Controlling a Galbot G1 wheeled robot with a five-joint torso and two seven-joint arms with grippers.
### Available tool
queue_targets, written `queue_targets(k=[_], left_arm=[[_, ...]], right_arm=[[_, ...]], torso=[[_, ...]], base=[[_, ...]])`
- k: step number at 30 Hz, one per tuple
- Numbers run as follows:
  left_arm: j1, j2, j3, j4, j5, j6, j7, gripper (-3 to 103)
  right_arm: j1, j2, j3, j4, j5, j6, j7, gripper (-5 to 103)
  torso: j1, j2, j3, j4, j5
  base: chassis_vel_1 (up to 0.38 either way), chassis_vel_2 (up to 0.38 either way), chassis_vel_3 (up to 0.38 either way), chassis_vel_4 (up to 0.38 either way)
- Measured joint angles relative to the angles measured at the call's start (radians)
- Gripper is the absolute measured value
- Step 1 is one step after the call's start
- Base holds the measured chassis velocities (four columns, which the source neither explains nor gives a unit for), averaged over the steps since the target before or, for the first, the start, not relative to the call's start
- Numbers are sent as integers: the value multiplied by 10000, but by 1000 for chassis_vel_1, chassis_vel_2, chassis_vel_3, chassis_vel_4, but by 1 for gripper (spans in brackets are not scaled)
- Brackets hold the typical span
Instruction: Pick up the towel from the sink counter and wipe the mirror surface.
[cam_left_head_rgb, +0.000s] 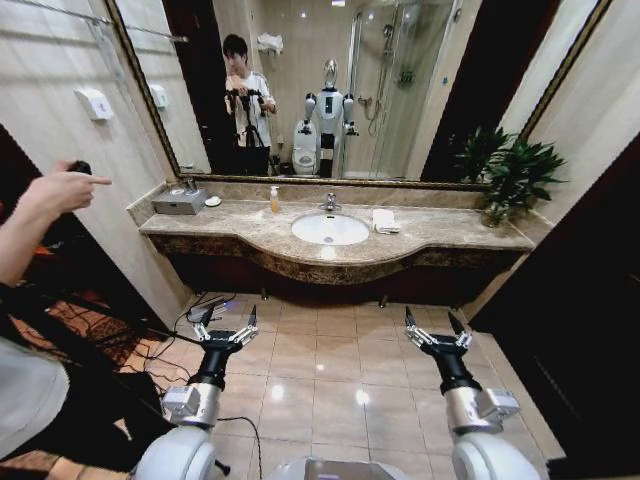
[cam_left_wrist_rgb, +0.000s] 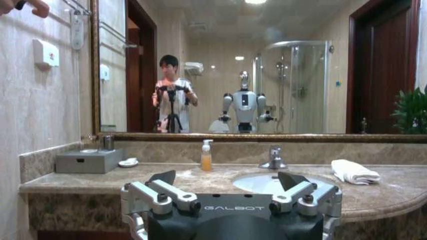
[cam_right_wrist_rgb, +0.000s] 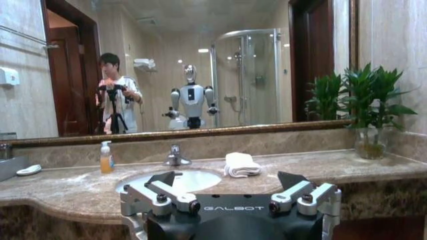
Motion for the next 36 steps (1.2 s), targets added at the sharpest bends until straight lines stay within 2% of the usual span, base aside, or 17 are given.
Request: queue_targets(k=[17,24,29,36], left_arm=[[0,0,0,0,0,0,0,100],[0,0,1,0,0,0,0,100],[0,0,0,0,0,0,0,100],[0,0,0,0,0,0,0,100]], right_arm=[[-47,-34,-396,-172,-435,132,198,100],[27,-224,-708,-485,-650,177,554,100],[363,-557,-858,-678,-657,50,1076,100],[421,-674,-929,-631,-639,-175,1125,100]], torso=[[0,0,0,0,0],[0,0,0,-1,0],[0,0,0,1,1],[0,0,0,0,0]], base=[[0,0,0,0],[0,0,0,0],[0,0,0,0],[0,0,0,0]])
